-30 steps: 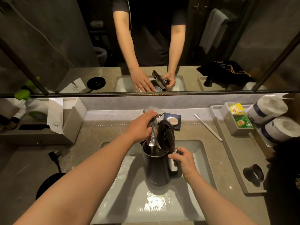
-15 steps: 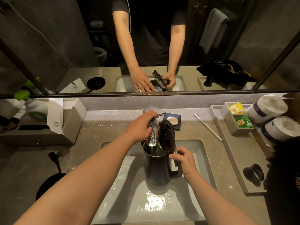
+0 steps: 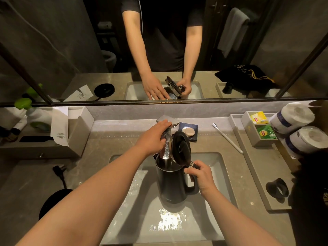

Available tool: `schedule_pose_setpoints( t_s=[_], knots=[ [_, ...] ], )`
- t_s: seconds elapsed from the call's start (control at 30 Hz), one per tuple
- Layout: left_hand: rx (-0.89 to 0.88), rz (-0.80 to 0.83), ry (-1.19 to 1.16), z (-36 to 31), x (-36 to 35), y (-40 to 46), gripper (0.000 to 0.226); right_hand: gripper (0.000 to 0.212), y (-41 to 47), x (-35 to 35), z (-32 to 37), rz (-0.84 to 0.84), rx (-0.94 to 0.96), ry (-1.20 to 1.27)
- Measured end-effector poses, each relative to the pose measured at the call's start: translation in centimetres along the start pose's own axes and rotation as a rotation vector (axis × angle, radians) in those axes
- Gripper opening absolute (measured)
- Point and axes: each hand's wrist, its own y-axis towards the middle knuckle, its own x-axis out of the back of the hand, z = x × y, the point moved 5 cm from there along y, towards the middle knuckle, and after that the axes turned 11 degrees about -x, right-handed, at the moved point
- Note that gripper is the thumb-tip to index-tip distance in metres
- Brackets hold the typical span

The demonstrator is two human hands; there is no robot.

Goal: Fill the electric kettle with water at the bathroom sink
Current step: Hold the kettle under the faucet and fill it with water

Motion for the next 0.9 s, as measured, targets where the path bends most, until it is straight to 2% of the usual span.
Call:
schedule_pose_setpoints(
  t_s=[0.4, 0.67, 0.9],
  knots=[
    [-0.01, 0.004, -0.018, -0.08, 0.18, 0.04, 0.07, 0.026, -0.2, -0.16, 0.38, 0.016, 0.011, 0.032],
    [-0.003, 0.005, -0.001, -0.08, 0.15, 0.0, 0.071, 0.038, -0.25, -0.15, 0.36, 0.001, 0.022, 0.029],
    [0.005, 0.005, 0.005, -0.06, 0.13, -0.02, 0.073, 0.041, -0.24, -0.1, 0.28, -0.011, 0.025, 0.016]
  ],
)
